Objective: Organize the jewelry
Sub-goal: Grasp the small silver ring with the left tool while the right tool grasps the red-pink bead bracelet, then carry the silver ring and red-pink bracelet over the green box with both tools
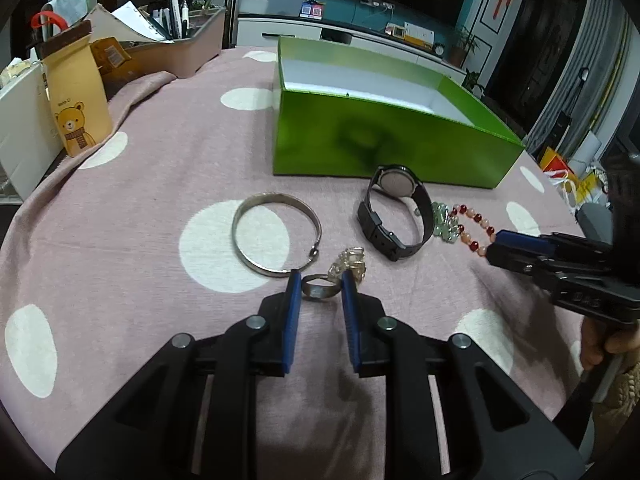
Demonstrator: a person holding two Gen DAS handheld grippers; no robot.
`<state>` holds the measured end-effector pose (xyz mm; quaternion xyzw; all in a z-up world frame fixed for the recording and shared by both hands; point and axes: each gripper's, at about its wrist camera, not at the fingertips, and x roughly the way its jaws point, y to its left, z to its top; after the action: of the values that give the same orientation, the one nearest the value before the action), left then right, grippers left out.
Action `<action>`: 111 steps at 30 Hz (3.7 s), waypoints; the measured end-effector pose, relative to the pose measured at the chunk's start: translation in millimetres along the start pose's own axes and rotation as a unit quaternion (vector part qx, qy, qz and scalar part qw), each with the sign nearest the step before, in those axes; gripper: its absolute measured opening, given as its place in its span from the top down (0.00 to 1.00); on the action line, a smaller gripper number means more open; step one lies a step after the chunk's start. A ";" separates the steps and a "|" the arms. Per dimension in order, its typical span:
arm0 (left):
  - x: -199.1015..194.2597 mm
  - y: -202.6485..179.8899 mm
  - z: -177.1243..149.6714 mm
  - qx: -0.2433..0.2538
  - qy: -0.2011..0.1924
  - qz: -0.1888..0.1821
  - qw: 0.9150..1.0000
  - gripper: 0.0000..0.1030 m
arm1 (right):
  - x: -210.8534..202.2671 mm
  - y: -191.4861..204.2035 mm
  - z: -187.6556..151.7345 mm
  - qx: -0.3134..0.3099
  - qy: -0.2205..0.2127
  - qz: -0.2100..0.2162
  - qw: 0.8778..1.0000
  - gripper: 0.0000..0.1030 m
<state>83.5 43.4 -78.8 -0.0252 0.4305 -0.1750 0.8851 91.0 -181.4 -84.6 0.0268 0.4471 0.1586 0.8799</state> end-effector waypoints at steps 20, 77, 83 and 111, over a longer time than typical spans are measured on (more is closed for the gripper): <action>-19.9 -1.2 5.4 -0.013 -0.017 -0.018 1.000 0.81 | -12.8 1.3 4.4 -0.012 -0.027 0.016 0.999 0.93; -67.8 -87.3 134.1 0.075 -0.103 0.011 0.992 0.81 | -140.8 -49.6 77.3 0.069 -0.204 0.090 0.972 0.93; -52.8 -90.9 150.3 0.075 -0.099 0.012 0.992 0.81 | -134.4 -57.3 87.0 0.071 -0.204 0.087 0.973 0.93; 32.3 -87.0 200.4 0.066 -0.061 0.016 0.996 0.81 | -76.3 -81.1 135.1 0.081 -0.185 0.071 0.977 0.93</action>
<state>231.3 -70.1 39.7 0.0293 0.3639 -0.1868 0.9120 177.3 -268.7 40.3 0.1581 0.2848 0.1762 0.9289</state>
